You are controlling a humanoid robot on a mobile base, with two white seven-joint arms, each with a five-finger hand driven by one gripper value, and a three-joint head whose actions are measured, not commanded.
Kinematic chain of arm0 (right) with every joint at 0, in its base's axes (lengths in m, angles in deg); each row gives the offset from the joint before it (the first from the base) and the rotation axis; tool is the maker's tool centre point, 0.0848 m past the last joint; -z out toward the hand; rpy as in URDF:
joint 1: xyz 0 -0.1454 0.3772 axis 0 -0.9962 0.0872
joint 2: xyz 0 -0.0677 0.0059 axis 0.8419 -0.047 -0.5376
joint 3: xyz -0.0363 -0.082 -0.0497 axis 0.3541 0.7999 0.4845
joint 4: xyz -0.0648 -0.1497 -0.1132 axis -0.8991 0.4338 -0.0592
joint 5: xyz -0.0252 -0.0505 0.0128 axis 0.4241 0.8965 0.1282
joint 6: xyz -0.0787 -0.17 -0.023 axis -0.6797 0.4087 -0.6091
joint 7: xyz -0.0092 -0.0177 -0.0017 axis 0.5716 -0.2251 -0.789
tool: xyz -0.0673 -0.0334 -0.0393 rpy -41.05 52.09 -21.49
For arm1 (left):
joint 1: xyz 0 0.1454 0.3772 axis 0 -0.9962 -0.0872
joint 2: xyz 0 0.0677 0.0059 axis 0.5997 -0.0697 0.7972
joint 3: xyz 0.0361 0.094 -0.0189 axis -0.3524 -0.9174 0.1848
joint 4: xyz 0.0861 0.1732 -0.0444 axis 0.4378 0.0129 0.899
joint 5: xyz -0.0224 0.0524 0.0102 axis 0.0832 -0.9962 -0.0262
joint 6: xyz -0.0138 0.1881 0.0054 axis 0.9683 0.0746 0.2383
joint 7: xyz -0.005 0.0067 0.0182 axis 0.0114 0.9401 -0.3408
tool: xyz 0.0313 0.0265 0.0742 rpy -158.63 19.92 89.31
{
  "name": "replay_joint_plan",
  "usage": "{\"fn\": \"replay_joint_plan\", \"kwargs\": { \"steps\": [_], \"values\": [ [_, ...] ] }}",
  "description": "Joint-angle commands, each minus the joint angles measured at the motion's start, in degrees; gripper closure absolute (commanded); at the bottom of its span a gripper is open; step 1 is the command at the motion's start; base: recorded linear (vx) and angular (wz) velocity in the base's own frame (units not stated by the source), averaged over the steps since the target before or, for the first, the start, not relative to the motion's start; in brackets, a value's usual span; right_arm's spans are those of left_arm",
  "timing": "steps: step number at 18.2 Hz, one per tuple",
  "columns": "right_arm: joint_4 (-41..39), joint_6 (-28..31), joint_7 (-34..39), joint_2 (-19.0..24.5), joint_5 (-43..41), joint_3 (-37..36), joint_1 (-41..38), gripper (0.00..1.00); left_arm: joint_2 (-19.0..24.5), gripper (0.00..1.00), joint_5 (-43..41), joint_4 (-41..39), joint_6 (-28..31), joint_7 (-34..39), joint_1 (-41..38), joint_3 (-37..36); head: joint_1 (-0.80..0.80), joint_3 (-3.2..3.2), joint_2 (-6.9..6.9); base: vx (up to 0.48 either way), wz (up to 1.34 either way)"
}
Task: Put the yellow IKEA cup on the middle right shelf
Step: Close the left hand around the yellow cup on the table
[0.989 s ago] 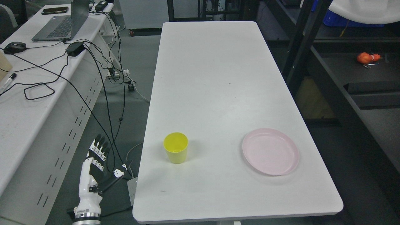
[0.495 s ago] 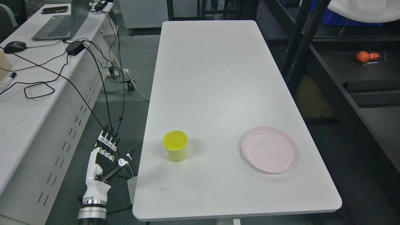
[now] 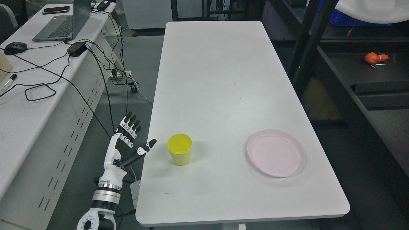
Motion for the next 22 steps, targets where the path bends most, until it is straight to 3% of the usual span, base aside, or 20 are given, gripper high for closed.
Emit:
{"fn": "replay_joint_plan", "kwargs": {
  "steps": [1,10,22],
  "values": [
    [0.00,0.00,-0.04,-1.00,-1.41,0.97,-0.79,0.01,1.00,0.01,-4.93,6.15,4.63,-0.23,5.71,-2.07,0.00,0.00,0.00,0.000,0.00],
    [0.00,0.00,-0.04,-1.00,-1.41,0.97,-0.79,0.01,1.00,0.01,-8.54,7.39,4.38,-0.41,6.86,-11.91,0.00,0.00,0.00,0.000,0.00],
    [0.00,0.00,-0.04,-1.00,-1.41,0.97,-0.79,0.01,1.00,0.01,-11.88,10.82,4.11,-0.58,5.46,-16.93,0.00,0.00,0.00,0.000,0.00]
  ]
}}
